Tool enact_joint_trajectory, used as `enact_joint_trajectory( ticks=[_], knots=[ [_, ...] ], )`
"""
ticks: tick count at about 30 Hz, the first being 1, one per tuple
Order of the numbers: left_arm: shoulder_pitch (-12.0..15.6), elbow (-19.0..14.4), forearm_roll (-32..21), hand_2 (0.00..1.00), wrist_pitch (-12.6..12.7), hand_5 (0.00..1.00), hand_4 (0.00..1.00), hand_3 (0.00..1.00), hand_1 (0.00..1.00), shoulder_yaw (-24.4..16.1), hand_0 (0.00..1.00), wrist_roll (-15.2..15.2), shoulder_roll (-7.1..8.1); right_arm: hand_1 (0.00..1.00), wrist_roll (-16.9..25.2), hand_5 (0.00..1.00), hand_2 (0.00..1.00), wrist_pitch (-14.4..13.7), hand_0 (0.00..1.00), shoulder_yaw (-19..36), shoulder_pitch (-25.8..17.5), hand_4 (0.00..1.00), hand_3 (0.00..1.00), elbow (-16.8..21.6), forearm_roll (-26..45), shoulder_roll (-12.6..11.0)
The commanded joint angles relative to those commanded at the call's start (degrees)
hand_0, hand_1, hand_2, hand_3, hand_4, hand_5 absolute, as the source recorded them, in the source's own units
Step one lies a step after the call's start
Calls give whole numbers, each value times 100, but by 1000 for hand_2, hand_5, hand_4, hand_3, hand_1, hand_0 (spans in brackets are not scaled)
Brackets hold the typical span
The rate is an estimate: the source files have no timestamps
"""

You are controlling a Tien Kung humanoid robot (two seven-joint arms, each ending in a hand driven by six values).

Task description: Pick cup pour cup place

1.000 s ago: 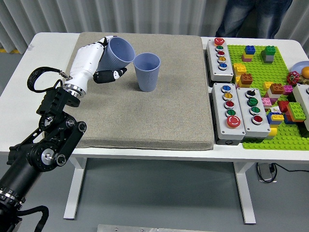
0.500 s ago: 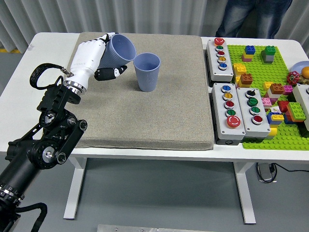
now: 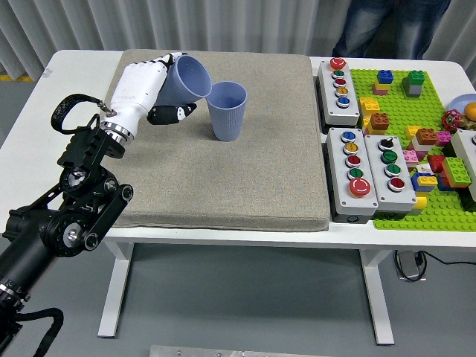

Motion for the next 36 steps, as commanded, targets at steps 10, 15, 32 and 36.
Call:
enact_joint_trajectory(
  ticks=[10, 15, 32, 36],
  knots=[
    [-101, -20, 0, 576, 37, 158, 736, 509, 486, 210, 461, 74, 115, 624, 9, 212, 585, -5, 677, -9, -17, 2, 575, -1, 11, -3],
    [-154, -20, 0, 574, 61, 155, 734, 507, 484, 307, 461, 114, 172, 624, 9, 210, 585, -3, 677, -3, -34, 2, 575, 1, 3, -2],
    [-407, -42, 0, 570, 37, 147, 731, 506, 484, 754, 465, 248, 413, 624, 10, 206, 584, 1, 676, -9, -12, 2, 575, 1, 32, -5],
    [-482, -45, 0, 568, 32, 145, 729, 505, 484, 895, 463, 296, 500, 624, 8, 205, 584, 2, 677, -10, -12, 2, 575, 2, 38, -5]
  ],
)
